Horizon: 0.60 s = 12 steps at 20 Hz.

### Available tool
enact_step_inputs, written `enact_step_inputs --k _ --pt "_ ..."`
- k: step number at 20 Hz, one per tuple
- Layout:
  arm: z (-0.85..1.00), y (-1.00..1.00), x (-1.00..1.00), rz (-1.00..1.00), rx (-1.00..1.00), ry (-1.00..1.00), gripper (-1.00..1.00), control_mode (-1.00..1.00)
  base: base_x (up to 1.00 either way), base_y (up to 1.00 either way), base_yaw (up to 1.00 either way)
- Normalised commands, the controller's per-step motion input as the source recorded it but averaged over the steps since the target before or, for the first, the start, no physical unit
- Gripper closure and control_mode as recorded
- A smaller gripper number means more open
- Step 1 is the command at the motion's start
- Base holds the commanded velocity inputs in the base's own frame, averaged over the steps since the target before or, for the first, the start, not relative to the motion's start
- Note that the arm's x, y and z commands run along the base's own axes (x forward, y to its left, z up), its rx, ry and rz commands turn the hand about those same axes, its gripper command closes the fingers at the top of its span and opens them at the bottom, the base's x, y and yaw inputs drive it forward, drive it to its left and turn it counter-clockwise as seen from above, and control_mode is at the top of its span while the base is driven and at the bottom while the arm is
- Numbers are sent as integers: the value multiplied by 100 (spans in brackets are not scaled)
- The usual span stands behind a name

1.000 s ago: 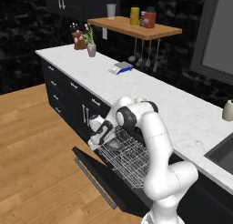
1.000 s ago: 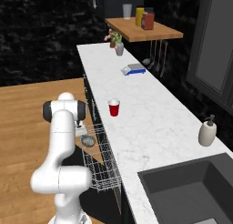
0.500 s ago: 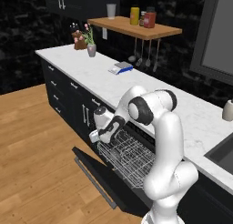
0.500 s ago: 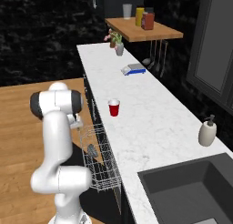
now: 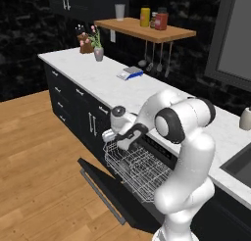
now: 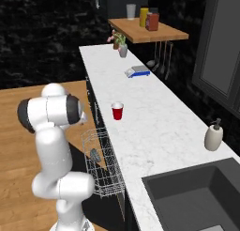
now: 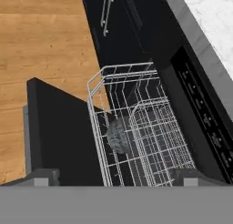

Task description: Pick up the cup and bowl from the counter, place them in the dishwasher, and close the dishwasher door.

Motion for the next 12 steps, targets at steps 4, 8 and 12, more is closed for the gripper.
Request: enact_step_inputs --k 4,8,12 --pt "100 -33 19 -8 0 -2 -100 -100 0 0 0" --pt "100 -40 19 -9 0 0 -100 -100 0 0 0" --pt "100 -56 15 -7 0 0 -100 -100 0 0 0"
